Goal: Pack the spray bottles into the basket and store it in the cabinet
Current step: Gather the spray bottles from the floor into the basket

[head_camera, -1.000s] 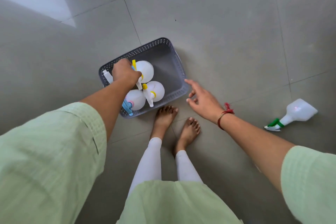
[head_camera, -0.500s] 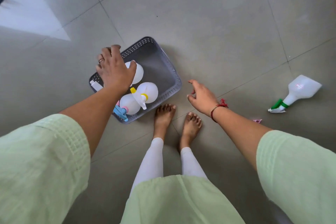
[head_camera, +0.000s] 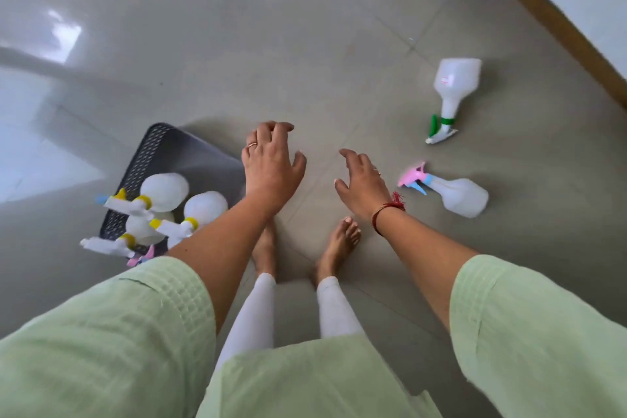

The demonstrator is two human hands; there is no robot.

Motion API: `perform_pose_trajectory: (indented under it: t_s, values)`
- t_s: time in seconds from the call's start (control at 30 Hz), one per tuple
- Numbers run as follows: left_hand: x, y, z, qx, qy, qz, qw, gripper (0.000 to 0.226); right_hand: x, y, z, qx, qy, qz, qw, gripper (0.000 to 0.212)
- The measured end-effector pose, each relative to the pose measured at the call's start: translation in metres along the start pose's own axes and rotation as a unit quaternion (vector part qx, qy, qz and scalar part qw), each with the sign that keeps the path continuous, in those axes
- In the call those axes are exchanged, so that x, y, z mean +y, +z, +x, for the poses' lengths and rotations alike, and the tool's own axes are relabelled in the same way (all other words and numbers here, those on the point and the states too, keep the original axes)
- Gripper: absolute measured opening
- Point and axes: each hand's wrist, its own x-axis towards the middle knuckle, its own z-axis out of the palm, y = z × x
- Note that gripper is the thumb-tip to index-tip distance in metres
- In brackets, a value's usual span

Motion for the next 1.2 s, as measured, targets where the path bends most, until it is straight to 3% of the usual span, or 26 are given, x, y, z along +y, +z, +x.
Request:
perform_pose_trajectory:
  t_s: [0.13,0.23,0.47,0.7,0.87,0.97,1.03,1.07,1.13,1.2]
  values:
    - [0.047,0.023,-0.006,-0.059,0.0,0.007,0.998,0.042,0.066,-0.028,-0.017,0.027,0.059,-0.009,0.998,0.054]
    - [0.072,0.045,-0.002,-0.092,-0.021,0.008,0.996,0.041,0.119,-0.042,-0.025,0.026,0.093,-0.092,0.991,0.048]
    - [0.101,0.14,0.031,-0.197,0.063,0.038,0.978,0.041,0.224,-0.025,0.021,0.044,0.157,-0.184,0.969,0.039]
    - [0.101,0.214,0.056,-0.246,0.106,0.033,0.963,0.039,0.268,0.029,0.084,0.078,0.148,-0.226,0.96,0.03]
    - [0.085,0.215,0.053,-0.258,0.105,0.026,0.96,0.035,0.27,0.035,0.087,0.068,0.16,-0.206,0.963,0.023]
    - [0.084,0.191,0.044,-0.265,0.044,-0.035,0.963,0.03,0.242,0.021,0.068,0.09,0.144,-0.149,0.974,0.02]
    - [0.091,0.17,0.04,-0.272,-0.055,-0.094,0.956,0.034,0.206,0.006,0.055,0.115,0.116,-0.09,0.982,0.024]
    - [0.093,0.158,0.037,-0.285,-0.128,-0.146,0.939,0.041,0.185,0.0,0.047,0.129,0.091,-0.056,0.986,0.025]
    - [0.102,0.12,0.033,-0.307,-0.292,-0.281,0.861,0.061,0.132,-0.015,0.033,0.162,0.015,0.021,0.987,0.027]
    - [0.109,0.097,0.033,-0.286,-0.365,-0.369,0.806,0.066,0.095,-0.018,0.026,0.184,-0.037,0.08,0.979,0.031]
